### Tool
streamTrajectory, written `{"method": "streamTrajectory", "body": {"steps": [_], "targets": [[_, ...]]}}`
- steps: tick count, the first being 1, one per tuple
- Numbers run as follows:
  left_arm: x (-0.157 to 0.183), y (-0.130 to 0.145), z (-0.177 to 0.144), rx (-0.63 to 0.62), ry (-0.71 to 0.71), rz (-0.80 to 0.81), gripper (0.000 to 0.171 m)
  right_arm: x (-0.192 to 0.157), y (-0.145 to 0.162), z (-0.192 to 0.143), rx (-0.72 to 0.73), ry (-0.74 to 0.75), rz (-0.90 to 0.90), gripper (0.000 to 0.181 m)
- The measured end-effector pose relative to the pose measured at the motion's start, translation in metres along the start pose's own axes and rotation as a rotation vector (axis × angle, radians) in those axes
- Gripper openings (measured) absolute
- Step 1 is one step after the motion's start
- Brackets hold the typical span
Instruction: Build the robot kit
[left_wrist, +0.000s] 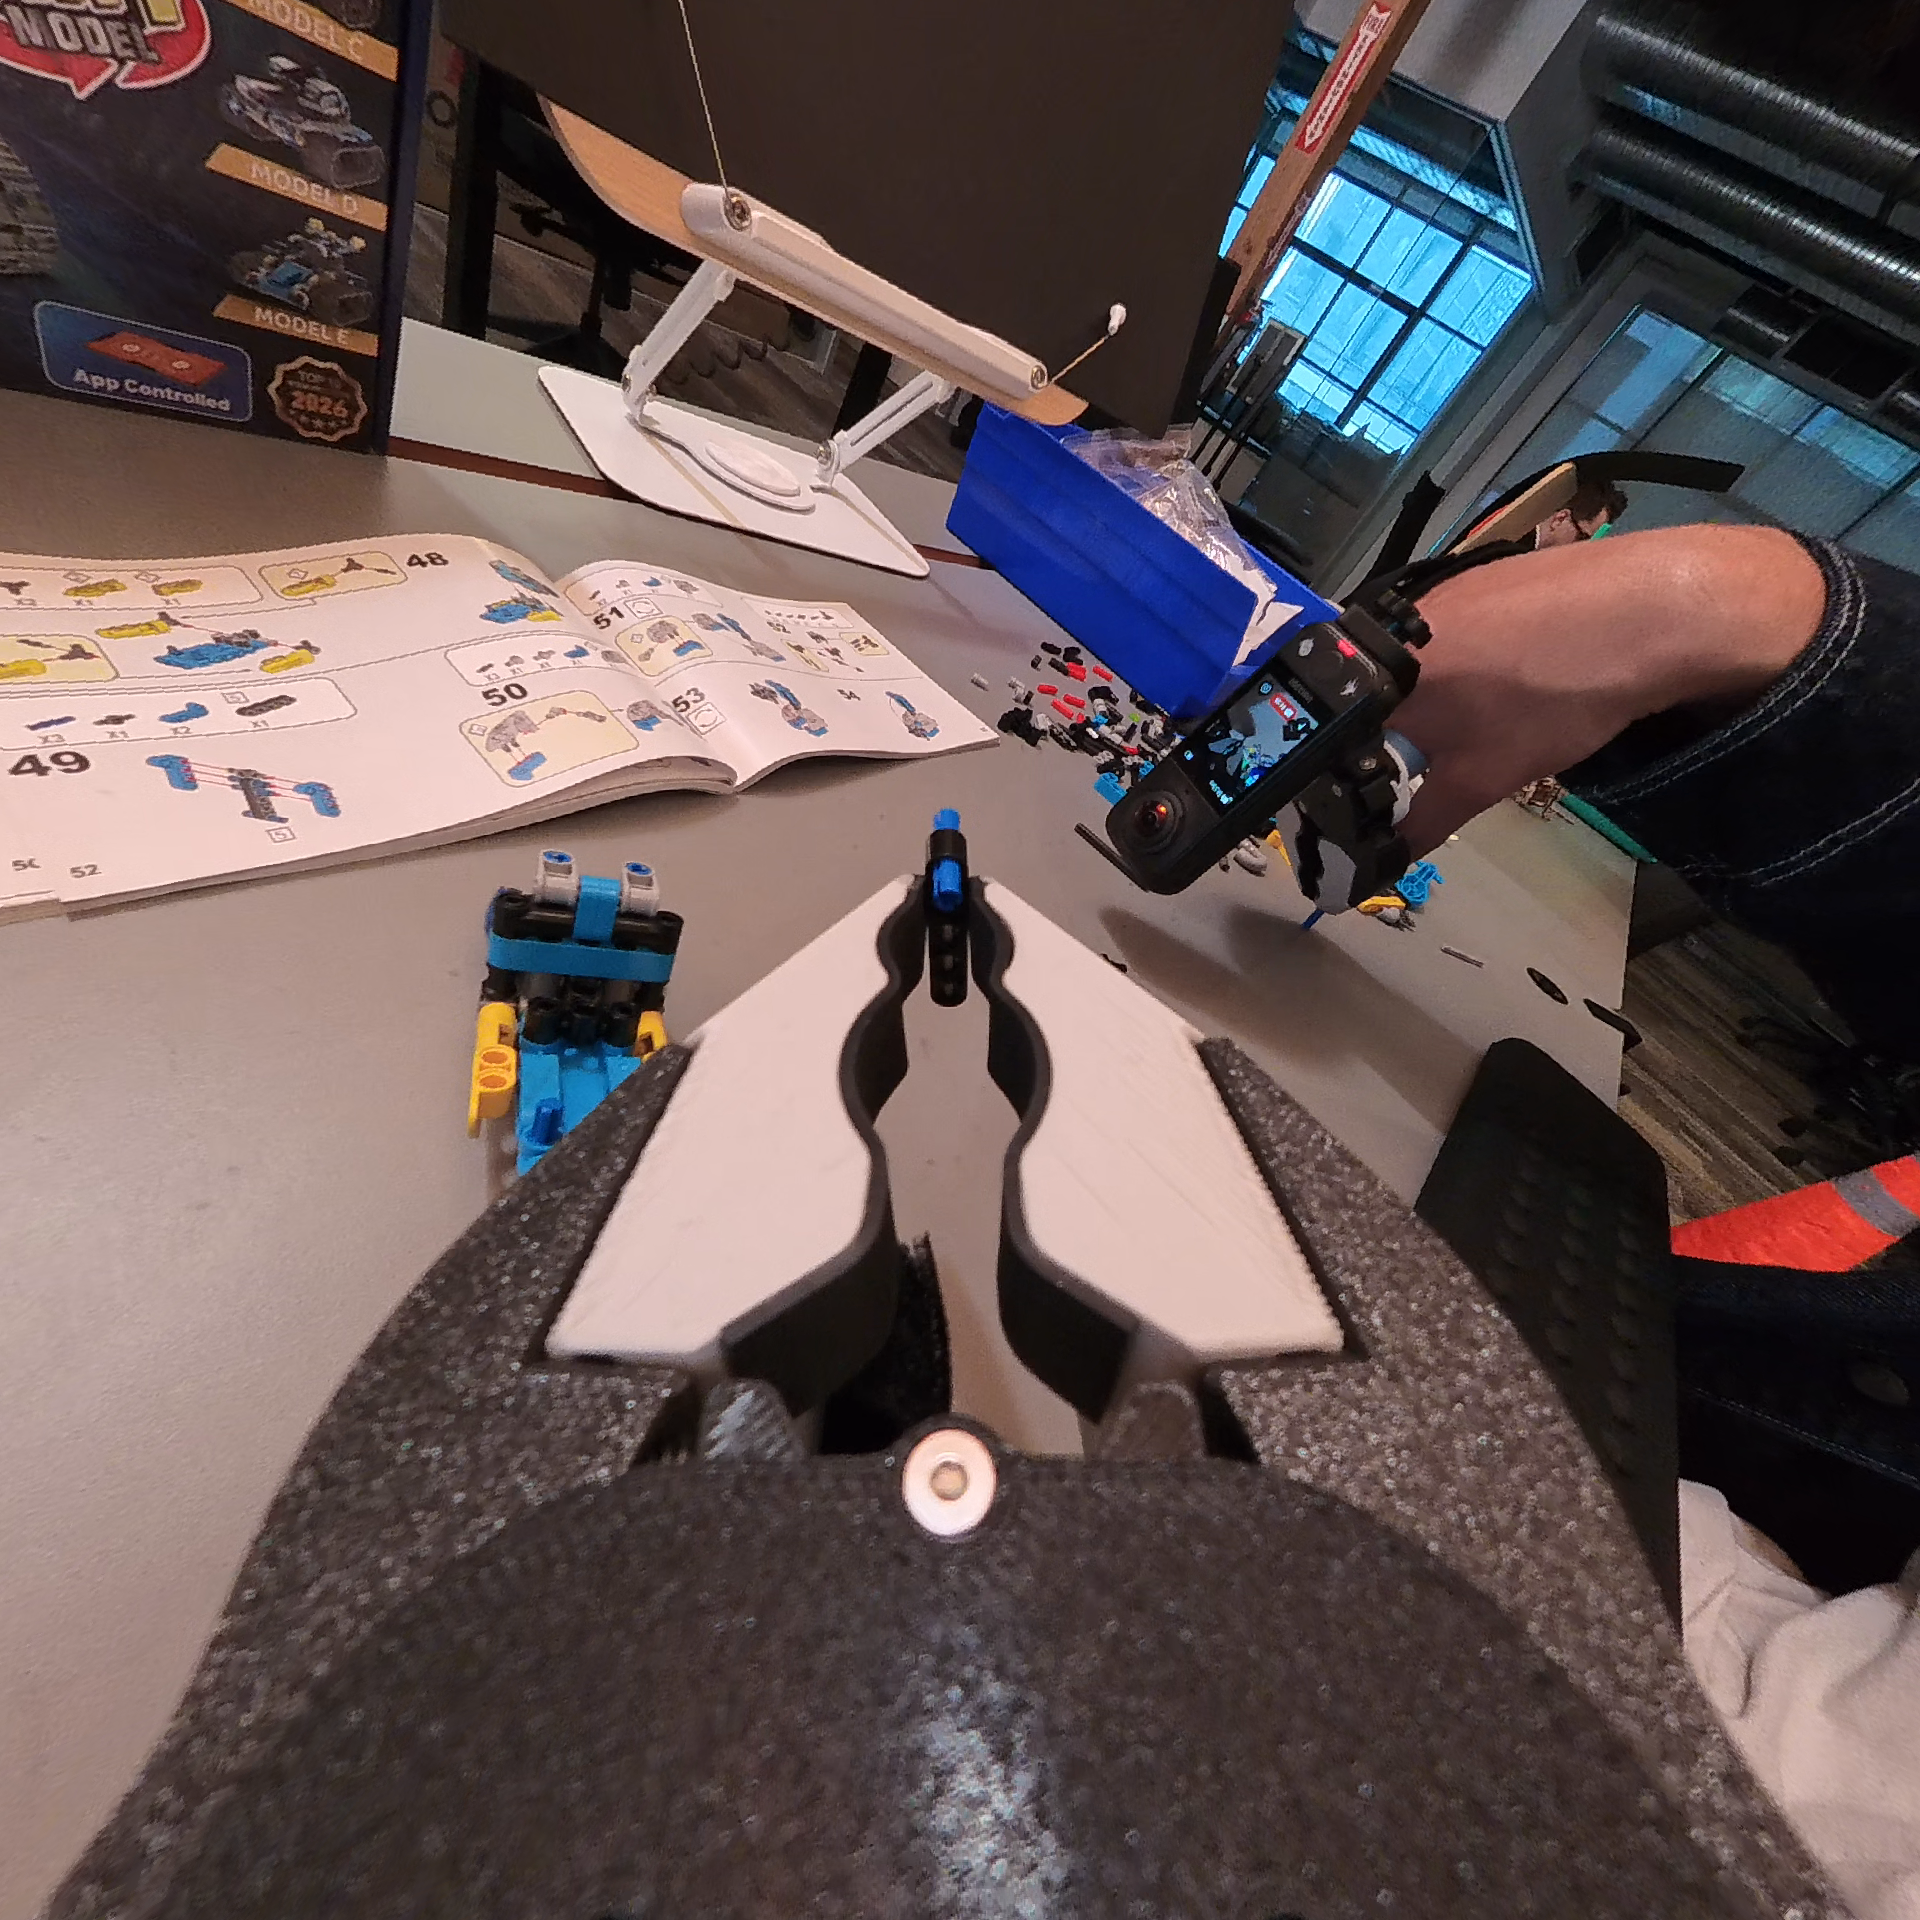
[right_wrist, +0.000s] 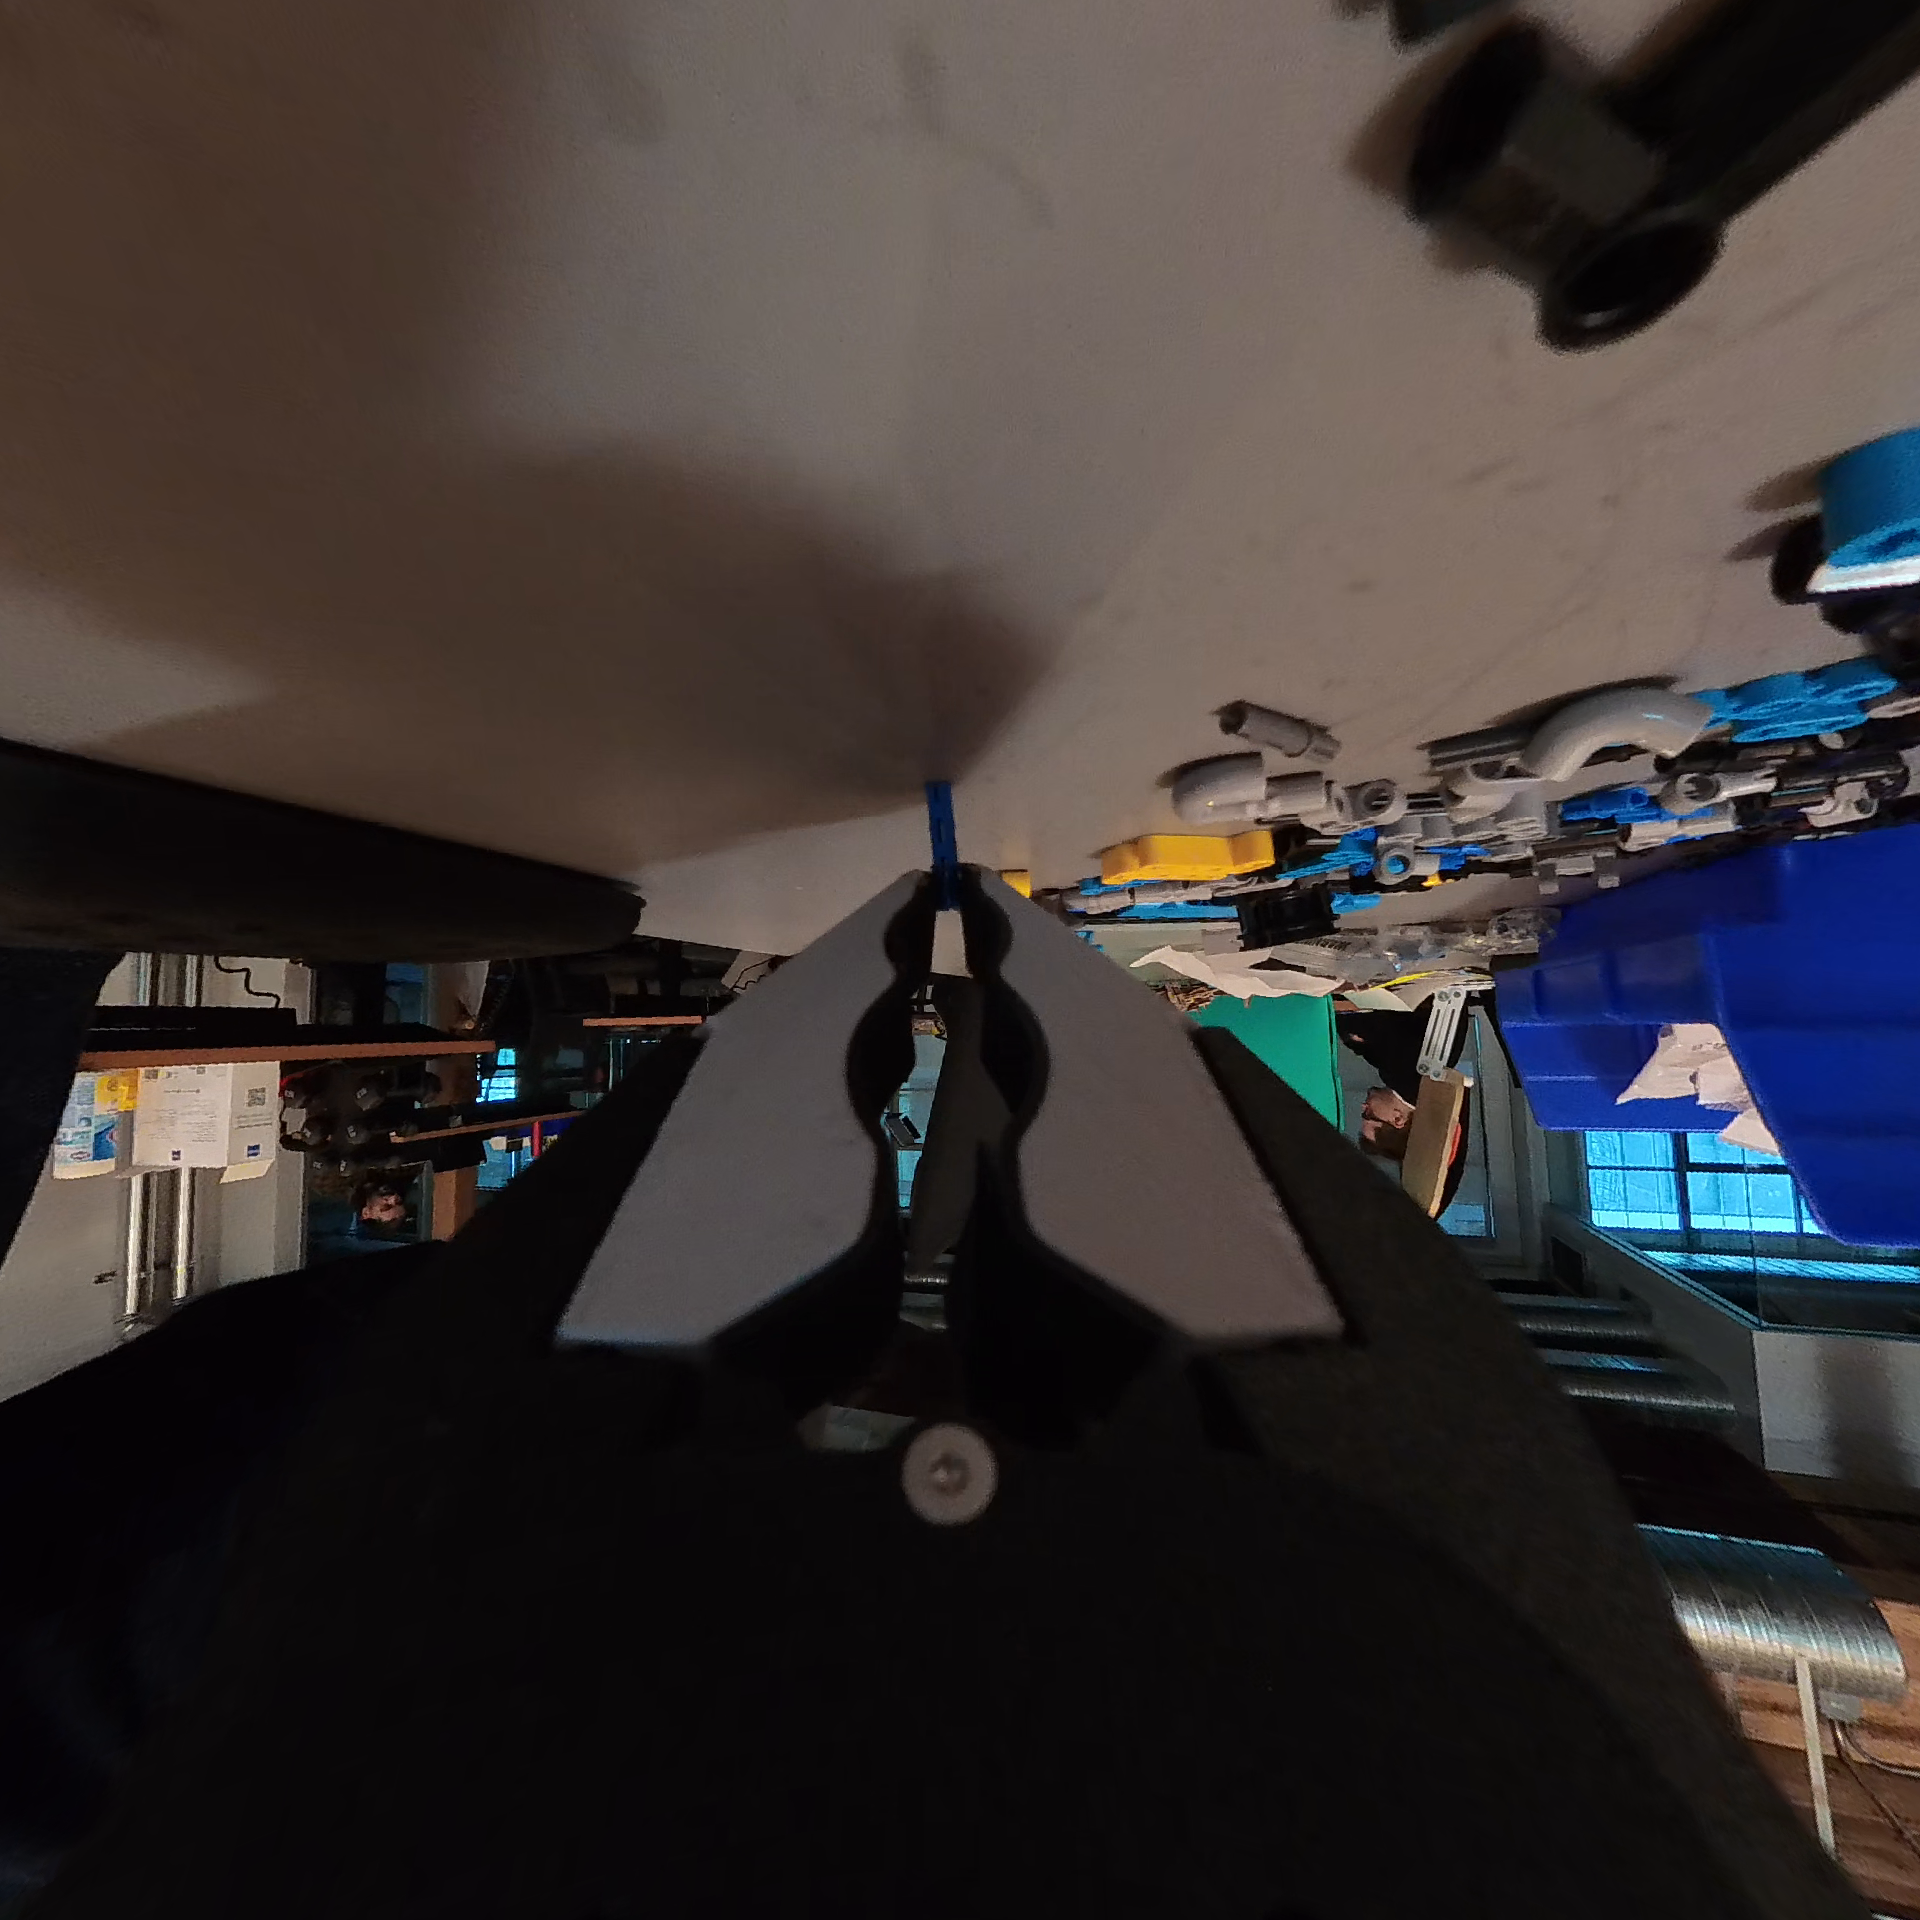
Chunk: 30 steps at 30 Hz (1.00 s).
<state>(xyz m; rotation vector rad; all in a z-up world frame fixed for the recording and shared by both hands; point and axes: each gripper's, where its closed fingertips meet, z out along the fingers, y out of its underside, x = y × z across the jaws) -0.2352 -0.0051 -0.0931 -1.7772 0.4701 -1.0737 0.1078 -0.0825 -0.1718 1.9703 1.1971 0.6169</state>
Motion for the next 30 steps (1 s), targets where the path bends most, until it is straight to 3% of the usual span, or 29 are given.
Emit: {"method": "streamTrajectory", "body": {"steps": [11,16,18,22,25,30], "targets": [[0.000,0.000,0.000,0.000,0.002,0.000,0.007,0.000,-0.001,0.001,0.001,0.006,-0.009,0.010],[0.001,0.001,0.000,0.001,0.003,0.005,0.007,0.006,-0.006,-0.003,0.077,0.041,-0.023,0.026],[0.001,0.001,-0.001,0.001,0.003,0.007,0.007,0.006,-0.009,-0.015,0.246,0.042,-0.039,0.026],[0.002,0.000,-0.001,0.008,0.006,0.002,0.007,0.005,0.002,-0.043,0.785,0.031,-0.004,0.031],[0.002,0.000,0.000,0.004,0.005,0.000,0.007,0.009,0.013,-0.040,1.160,0.069,0.040,0.026],[0.001,0.002,0.002,-0.005,0.000,0.001,0.007,0.003,0.016,-0.005,1.263,0.064,0.087,0.027]]}}
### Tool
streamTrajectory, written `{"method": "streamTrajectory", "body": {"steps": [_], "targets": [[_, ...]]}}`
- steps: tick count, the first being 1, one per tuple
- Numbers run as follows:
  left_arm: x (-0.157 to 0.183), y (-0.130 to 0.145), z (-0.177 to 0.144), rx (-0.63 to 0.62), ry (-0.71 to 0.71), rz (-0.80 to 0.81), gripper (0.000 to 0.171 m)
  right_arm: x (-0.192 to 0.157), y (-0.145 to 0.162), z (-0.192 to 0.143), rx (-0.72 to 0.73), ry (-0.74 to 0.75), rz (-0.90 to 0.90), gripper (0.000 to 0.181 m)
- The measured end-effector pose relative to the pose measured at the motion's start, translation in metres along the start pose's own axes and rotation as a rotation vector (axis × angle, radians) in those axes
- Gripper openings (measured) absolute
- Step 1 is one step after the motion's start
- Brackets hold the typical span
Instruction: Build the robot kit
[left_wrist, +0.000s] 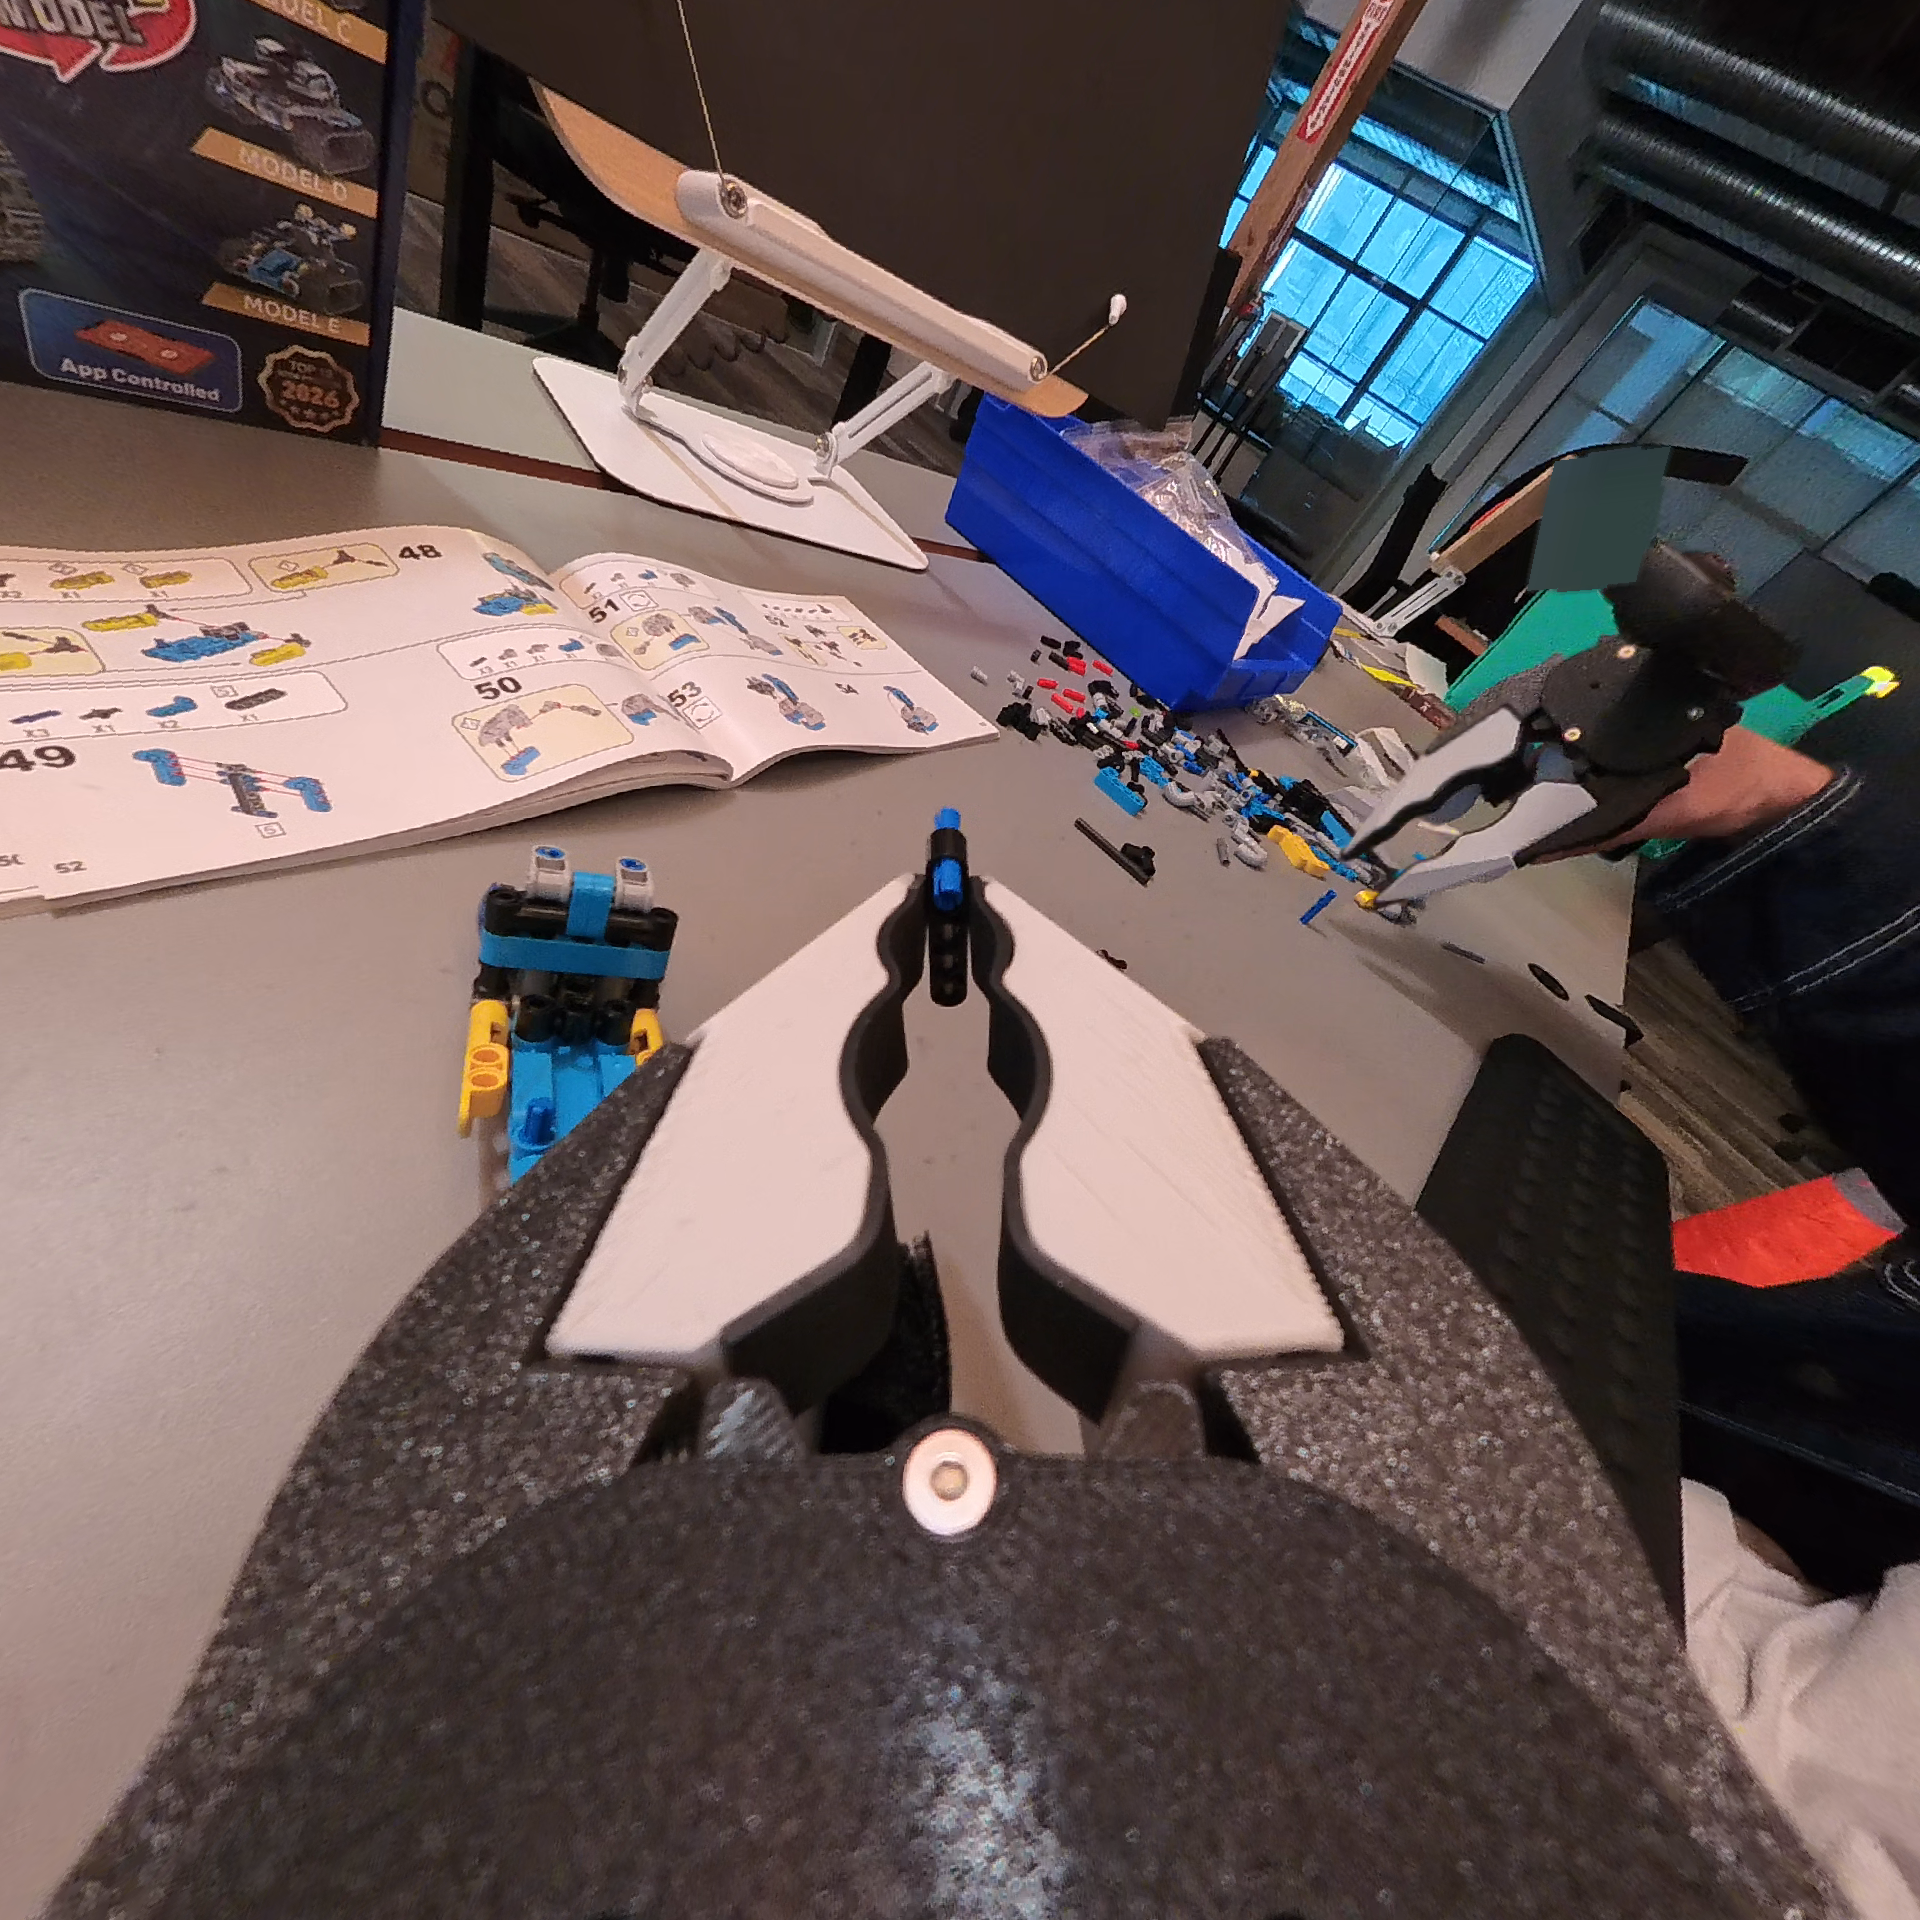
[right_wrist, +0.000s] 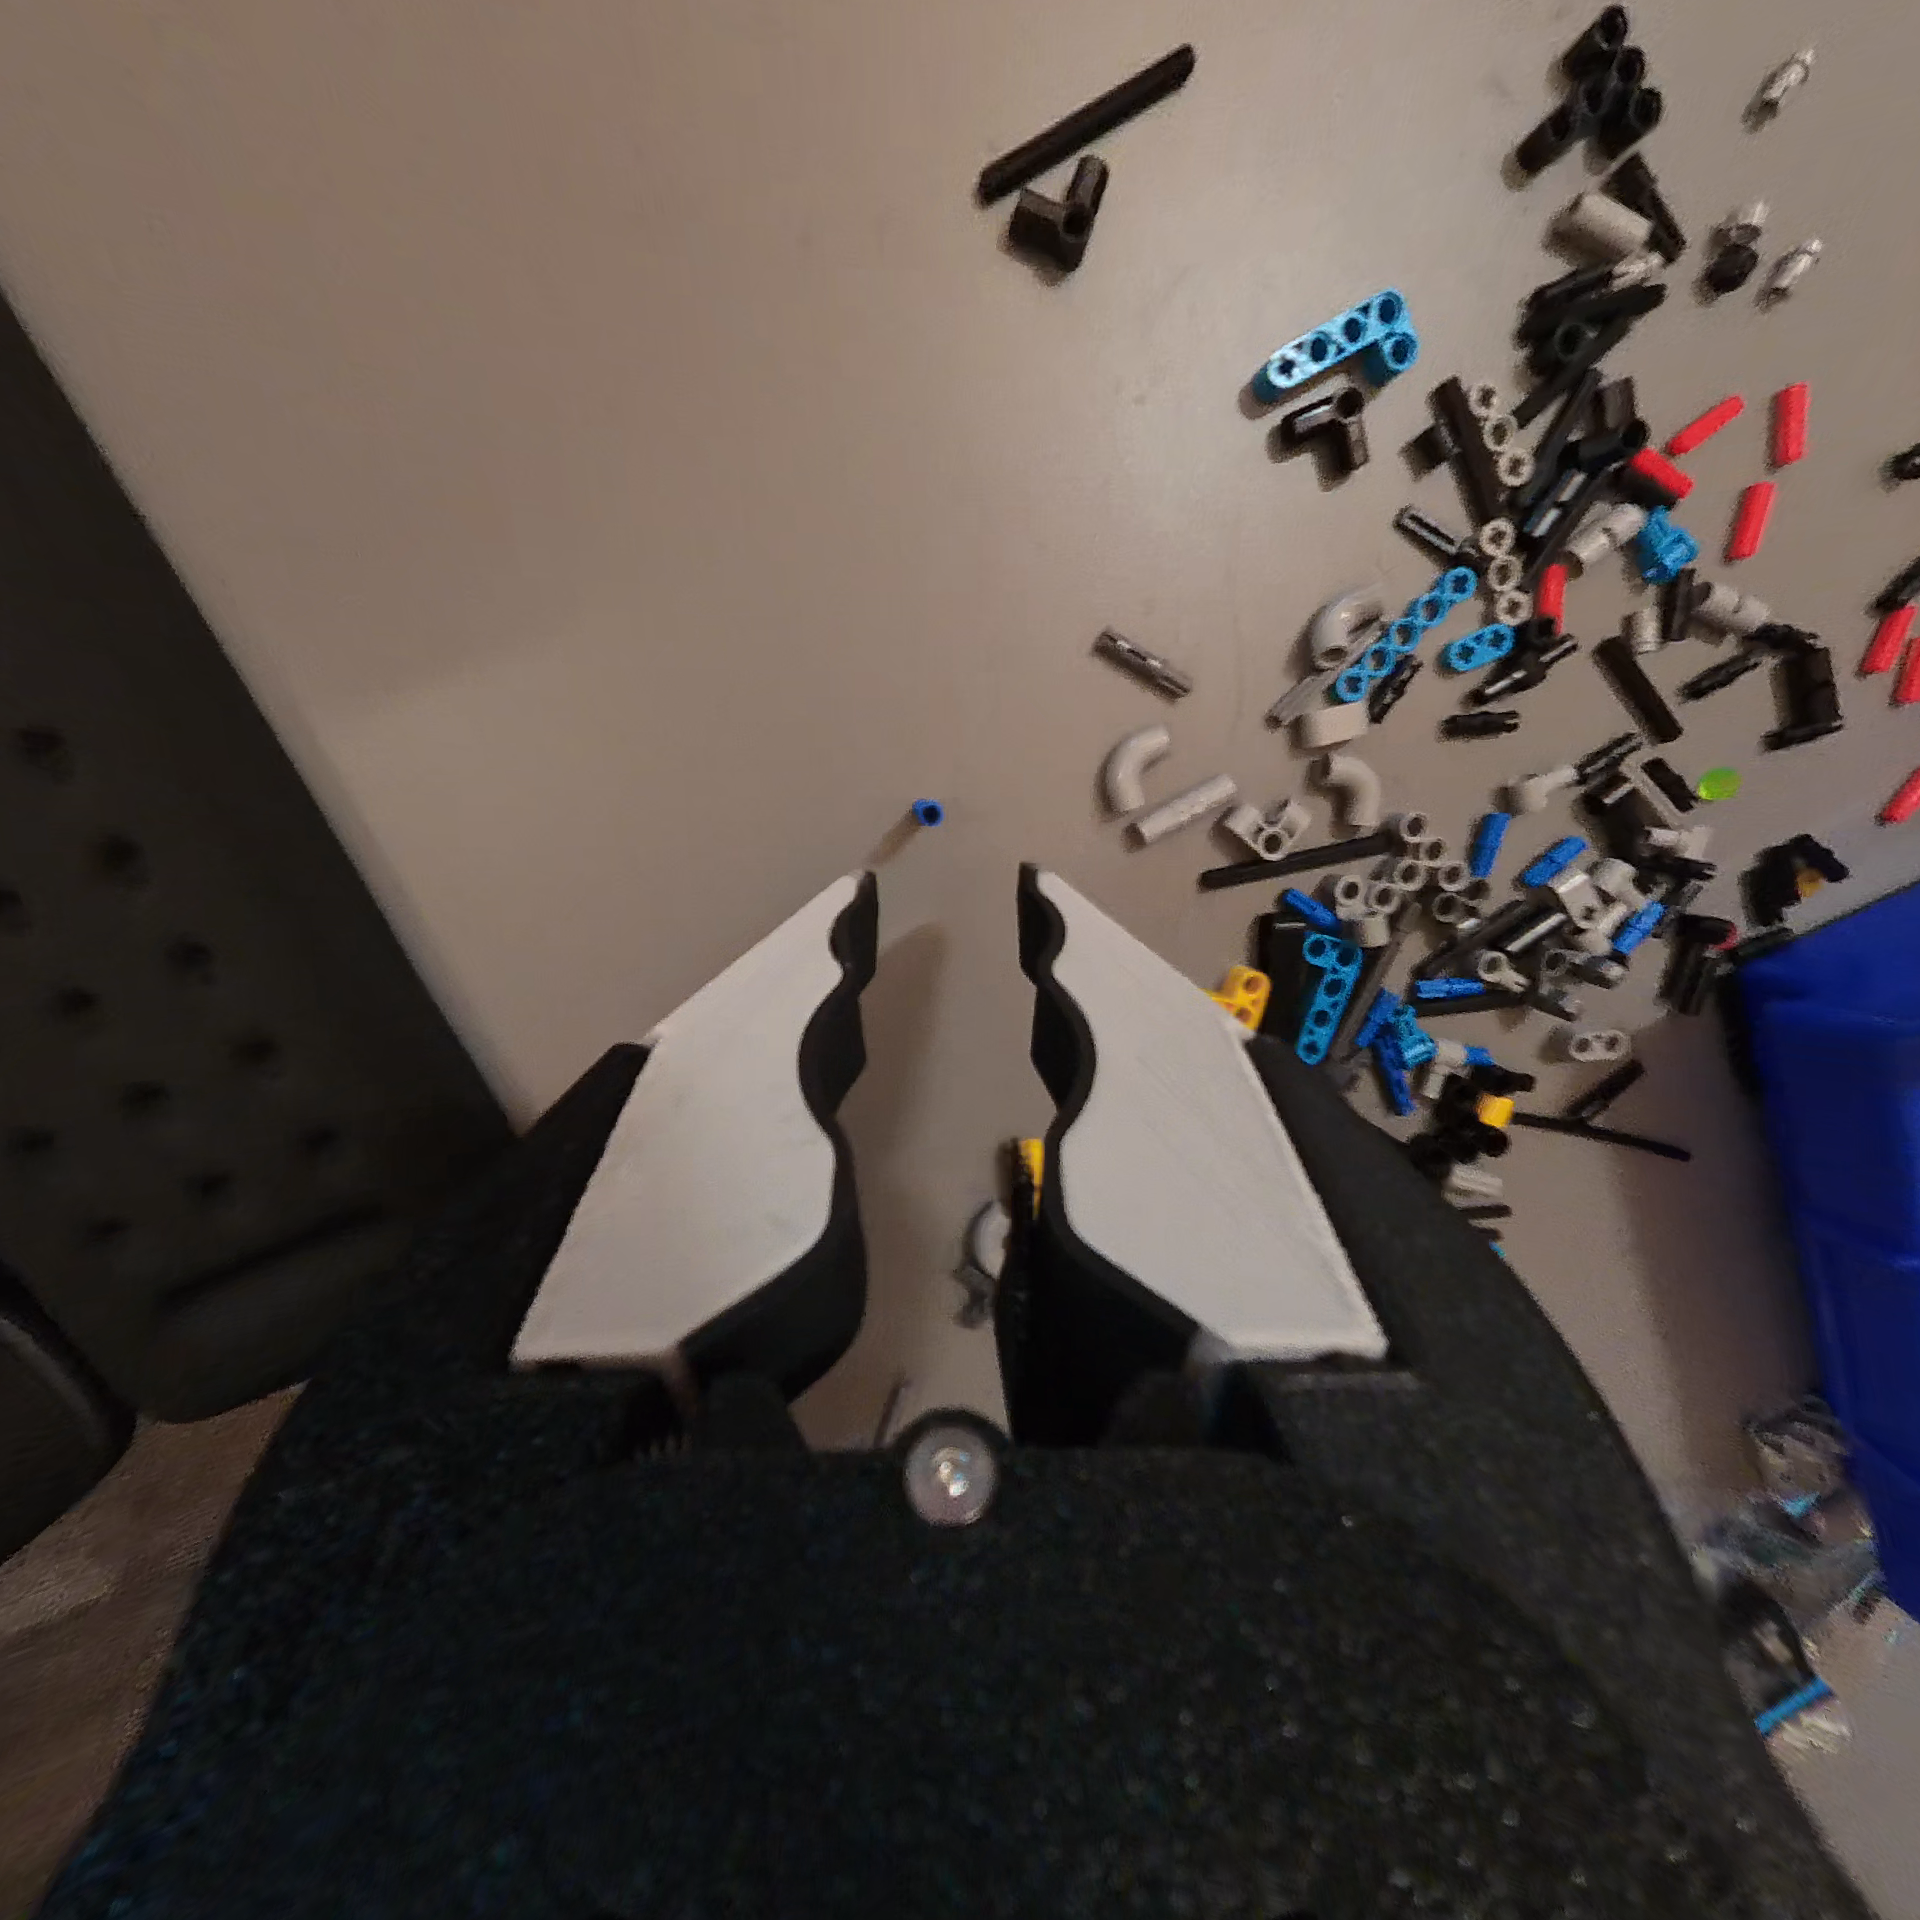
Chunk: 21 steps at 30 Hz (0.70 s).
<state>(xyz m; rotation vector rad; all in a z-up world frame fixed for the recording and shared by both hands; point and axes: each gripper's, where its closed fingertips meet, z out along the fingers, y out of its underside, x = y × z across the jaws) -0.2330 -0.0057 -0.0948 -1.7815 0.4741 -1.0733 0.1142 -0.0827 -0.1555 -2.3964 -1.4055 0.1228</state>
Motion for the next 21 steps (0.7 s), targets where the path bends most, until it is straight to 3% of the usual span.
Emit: {"method": "streamTrajectory", "body": {"steps": [10,21], "targets": [[0.005,0.000,0.000,0.000,0.027,0.001,0.007,-0.006,-0.001,0.027,-0.019,-0.060,-0.062,0.017],[0.005,0.002,0.001,-0.009,0.026,0.005,0.007,-0.004,-0.003,0.027,-0.036,-0.078,-0.079,0.009]]}}
